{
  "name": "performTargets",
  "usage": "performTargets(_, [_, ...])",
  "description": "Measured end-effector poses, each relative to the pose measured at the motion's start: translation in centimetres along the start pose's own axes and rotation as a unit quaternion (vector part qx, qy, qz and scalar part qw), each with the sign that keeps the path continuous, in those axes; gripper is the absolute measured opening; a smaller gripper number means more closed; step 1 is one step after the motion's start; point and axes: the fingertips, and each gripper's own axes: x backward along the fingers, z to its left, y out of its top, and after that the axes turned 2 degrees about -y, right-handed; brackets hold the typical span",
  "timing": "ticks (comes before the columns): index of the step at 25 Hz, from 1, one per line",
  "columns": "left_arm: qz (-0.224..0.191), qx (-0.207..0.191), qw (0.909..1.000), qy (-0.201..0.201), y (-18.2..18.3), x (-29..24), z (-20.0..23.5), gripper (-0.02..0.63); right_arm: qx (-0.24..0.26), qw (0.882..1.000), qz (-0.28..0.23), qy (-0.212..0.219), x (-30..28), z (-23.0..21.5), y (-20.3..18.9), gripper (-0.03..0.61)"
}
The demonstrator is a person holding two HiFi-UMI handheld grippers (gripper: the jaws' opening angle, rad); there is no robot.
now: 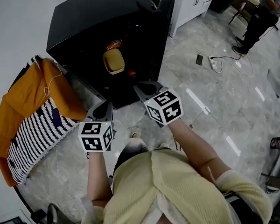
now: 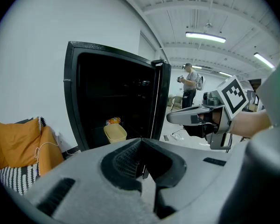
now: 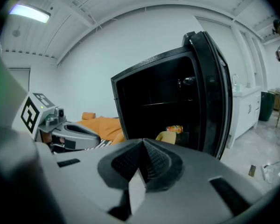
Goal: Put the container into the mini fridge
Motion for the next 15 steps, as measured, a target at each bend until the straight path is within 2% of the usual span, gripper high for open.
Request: performTargets(15, [-0.001, -0.011, 0.9999, -0.003, 0.2, -0.5, -1.1, 0.023, -0.023, 1.000, -0.015, -0.001, 0.4, 0.0, -0.2, 0.028])
